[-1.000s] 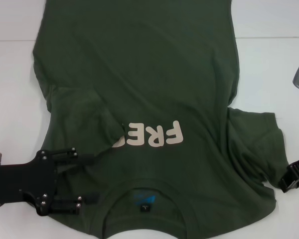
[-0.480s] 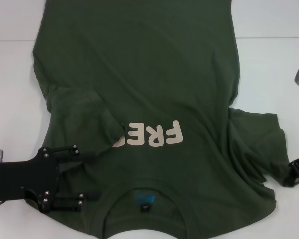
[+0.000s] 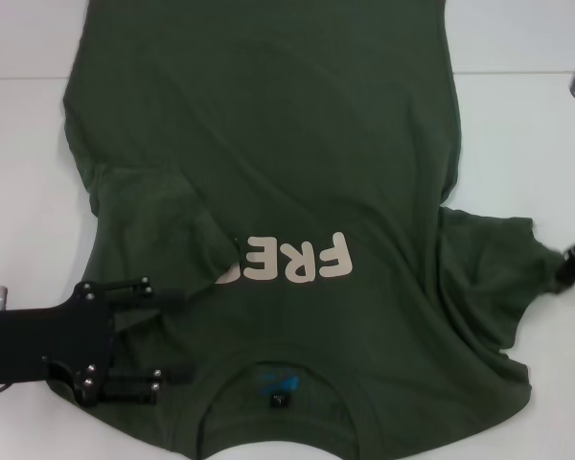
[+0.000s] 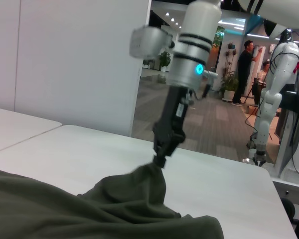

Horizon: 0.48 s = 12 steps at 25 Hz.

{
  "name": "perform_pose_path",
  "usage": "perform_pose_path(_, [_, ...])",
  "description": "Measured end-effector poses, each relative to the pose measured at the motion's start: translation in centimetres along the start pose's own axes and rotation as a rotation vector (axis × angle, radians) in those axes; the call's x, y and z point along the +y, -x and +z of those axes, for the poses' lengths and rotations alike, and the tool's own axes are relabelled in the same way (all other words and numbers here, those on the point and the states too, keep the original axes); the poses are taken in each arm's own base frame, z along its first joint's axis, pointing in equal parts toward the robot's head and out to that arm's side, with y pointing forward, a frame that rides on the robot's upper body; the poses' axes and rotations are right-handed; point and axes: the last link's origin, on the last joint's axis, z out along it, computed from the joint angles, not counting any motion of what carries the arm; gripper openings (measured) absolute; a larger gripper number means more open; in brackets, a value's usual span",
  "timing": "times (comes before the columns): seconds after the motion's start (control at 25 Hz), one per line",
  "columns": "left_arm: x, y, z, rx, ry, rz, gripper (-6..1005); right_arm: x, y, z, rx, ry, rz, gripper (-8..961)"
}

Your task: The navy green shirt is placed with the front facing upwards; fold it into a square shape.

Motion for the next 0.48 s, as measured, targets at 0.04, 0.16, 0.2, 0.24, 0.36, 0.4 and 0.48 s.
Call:
perform_pose_path(0.04, [0.0,0.0,0.0,-0.001,-0.001,-0.001,810,0.2,0.5,-0.4,-0.008,-0.014,-0.019,24])
perform_pose_path(0.16, [-0.1,0.1,0.0,-0.001,-0.009,-0.005,810,0.7,2.0,-1.3,-0.04,-0.043,-0.072,24])
perform_pose_path(0.2, [-0.1,0.1,0.0,-0.001,-0.013,-0.006,810,1.0,2.6,-1.6,-0.051,-0.049,-0.098,24])
perform_pose_path(0.24, [-0.1,0.1,0.0,0.0,-0.015,-0.007,810,1.3,3.0,-1.8,-0.059,-0.052,-0.118,24])
perform_pose_path(0.36, [-0.2,0.2,0.1,0.002,-0.021,-0.01,810,2.5,4.6,-2.5,-0.082,-0.073,-0.192,24])
perform_pose_path(0.4, [-0.2,0.2,0.1,0.001,-0.023,-0.011,810,2.9,4.9,-2.7,-0.087,-0.08,-0.213,24])
perform_pose_path(0.48, [-0.2,0.2,0.2,0.002,-0.023,-0.012,810,4.0,5.9,-3.0,-0.097,-0.096,-0.267,23])
